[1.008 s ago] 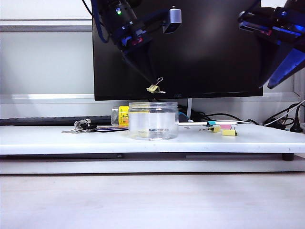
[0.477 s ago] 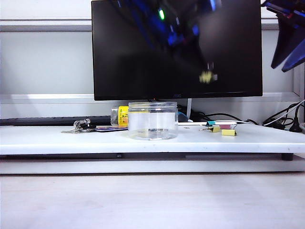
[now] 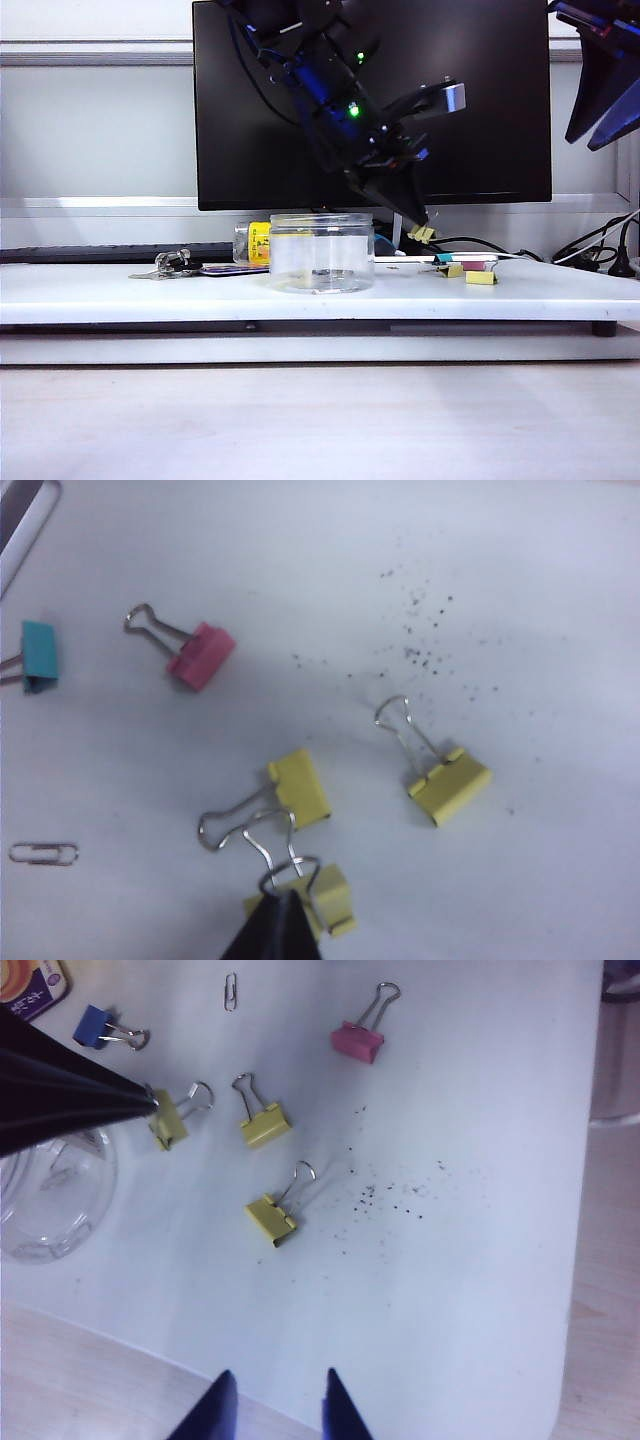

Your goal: Take the clips out of the round transparent plastic box and place them on the table.

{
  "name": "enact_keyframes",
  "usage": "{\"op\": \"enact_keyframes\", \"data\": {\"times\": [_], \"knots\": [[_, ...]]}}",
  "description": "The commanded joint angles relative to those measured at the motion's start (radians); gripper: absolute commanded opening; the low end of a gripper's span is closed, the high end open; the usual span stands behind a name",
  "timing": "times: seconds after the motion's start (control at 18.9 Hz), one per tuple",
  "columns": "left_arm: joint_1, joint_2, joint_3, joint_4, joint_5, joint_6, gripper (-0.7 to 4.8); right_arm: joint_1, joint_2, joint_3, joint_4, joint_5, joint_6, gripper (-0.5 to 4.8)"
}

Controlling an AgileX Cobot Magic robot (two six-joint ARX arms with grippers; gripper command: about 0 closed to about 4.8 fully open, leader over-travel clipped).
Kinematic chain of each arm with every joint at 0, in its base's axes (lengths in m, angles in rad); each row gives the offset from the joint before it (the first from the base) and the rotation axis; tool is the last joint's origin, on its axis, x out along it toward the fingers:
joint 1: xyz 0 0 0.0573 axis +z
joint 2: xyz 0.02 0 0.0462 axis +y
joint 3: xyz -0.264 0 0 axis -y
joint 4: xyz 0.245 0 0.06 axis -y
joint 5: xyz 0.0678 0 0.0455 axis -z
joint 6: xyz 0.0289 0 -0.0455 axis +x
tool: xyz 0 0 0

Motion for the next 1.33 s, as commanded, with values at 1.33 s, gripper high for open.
{"op": "enact_keyframes", "data": {"times": [1.33], "knots": [[0.246,-0.526,0.004,-0.200,0.278,-0.242,0.80,0.006,-0.142,0.002,0.056,-0.155,-0.053,1.03]]}}
